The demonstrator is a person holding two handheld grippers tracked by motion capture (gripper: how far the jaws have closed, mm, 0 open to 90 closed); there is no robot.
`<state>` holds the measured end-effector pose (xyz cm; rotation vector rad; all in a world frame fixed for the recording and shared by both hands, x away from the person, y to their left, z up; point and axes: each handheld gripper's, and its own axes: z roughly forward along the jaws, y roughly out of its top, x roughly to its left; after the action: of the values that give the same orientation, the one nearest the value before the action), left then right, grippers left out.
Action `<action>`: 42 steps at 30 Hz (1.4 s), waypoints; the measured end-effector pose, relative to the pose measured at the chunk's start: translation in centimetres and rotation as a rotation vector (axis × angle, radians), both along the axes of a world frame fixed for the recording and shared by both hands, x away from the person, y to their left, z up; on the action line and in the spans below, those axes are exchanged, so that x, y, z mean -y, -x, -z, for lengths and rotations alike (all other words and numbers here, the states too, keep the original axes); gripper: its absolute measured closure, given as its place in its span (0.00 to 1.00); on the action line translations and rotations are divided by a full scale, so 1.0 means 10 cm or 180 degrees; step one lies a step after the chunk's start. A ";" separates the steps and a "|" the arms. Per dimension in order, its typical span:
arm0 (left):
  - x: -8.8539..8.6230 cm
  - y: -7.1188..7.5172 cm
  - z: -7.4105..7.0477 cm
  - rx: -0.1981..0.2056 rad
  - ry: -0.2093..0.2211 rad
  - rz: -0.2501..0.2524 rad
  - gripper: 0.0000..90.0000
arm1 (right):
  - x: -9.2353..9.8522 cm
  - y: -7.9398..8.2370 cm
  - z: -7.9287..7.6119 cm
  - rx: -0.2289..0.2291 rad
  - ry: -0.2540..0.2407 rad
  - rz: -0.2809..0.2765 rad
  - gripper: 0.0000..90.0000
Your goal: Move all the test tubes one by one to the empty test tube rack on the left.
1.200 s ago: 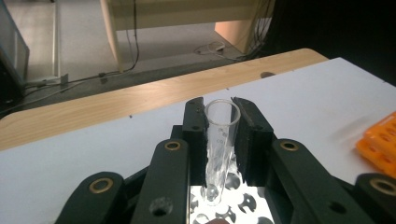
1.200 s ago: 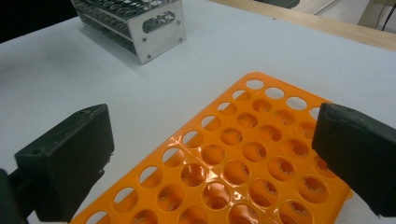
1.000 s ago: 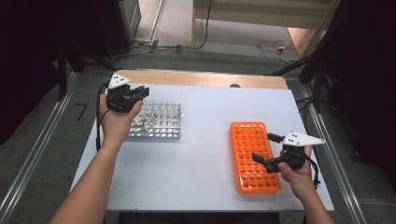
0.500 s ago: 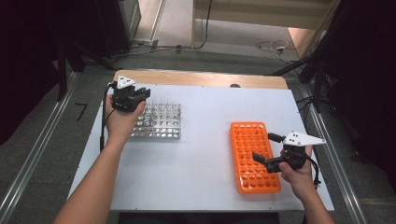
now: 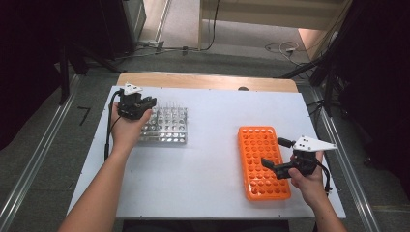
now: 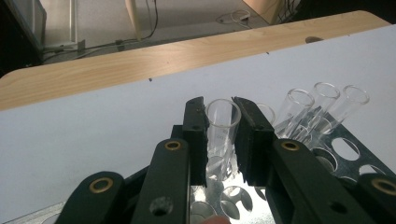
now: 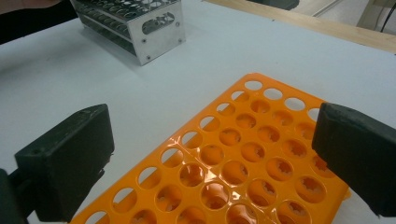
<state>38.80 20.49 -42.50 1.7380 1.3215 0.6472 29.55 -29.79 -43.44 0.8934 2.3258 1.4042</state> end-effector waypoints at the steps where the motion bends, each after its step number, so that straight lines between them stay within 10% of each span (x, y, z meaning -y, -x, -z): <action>1: 0.01 0.00 0.01 -0.0017 0.0000 0.0005 0.84 | 0.00 0.00 0.00 0.0000 -0.0001 0.0000 0.00; 11: -0.01 0.00 0.07 -0.0178 0.0067 0.0035 0.79 | 0.00 0.00 0.00 -0.0016 0.0006 0.0008 0.00; 19: -0.05 0.13 0.05 -0.0155 0.0282 0.0052 0.38 | 0.03 -0.02 0.01 -0.0006 -0.0014 0.0023 0.00; 33: 0.05 0.57 0.06 0.0131 0.0468 0.0523 0.03 | 0.11 -0.03 0.01 -0.0029 -0.0048 0.0104 0.00; 42: 0.16 0.89 0.04 0.0260 0.0515 0.0764 0.00 | 0.13 -0.04 0.03 -0.0015 -0.0027 0.0115 0.00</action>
<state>29.88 18.93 -42.88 1.6861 1.0585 0.4568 29.99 -31.10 -43.73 0.9371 2.2972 1.4000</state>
